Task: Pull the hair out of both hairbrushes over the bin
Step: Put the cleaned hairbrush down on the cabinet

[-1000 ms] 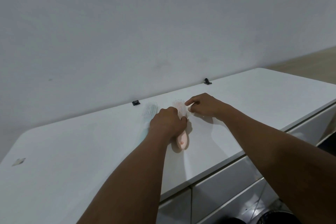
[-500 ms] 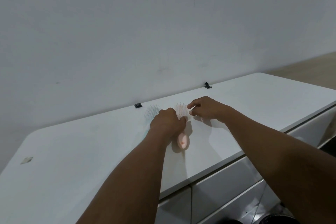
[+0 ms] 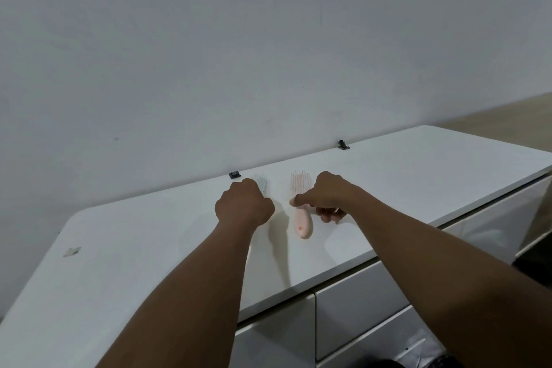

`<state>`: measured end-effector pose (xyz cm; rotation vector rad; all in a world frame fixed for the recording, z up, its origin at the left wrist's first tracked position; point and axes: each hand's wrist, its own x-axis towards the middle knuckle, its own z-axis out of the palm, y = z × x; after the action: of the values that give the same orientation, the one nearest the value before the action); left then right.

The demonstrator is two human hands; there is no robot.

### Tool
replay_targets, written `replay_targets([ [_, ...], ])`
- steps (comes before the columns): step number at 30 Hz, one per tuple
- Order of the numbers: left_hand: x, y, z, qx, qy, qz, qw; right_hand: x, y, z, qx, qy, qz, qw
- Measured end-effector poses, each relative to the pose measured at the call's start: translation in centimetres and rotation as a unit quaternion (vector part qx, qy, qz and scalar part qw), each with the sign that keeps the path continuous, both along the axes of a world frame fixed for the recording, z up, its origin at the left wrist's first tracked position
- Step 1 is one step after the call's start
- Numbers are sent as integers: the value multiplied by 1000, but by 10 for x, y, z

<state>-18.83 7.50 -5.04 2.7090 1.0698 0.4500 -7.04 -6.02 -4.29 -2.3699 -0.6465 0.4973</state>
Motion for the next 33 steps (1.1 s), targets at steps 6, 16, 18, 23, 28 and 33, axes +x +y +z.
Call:
replay_targets([
  [6,-2,7,-7,-47,-8,7,999,-5,12,-11,39,-22,-32,998],
  [16,6,13,-13,-90,-56,3,994,7,28,-12,29,-51,-18,998],
  [18,7,15,-14,-93,-55,7,994,8,30,-12,28,-49,-15,998],
  [23,6,16,-13,-83,-50,18,995,10,28,-14,31,-37,-17,999],
  [28,2,10,-5,-40,-47,23,998,9,23,-6,37,-40,-14,998],
  [33,0,3,27,73,-39,19,996,17,8,29,32,-84,1,996],
])
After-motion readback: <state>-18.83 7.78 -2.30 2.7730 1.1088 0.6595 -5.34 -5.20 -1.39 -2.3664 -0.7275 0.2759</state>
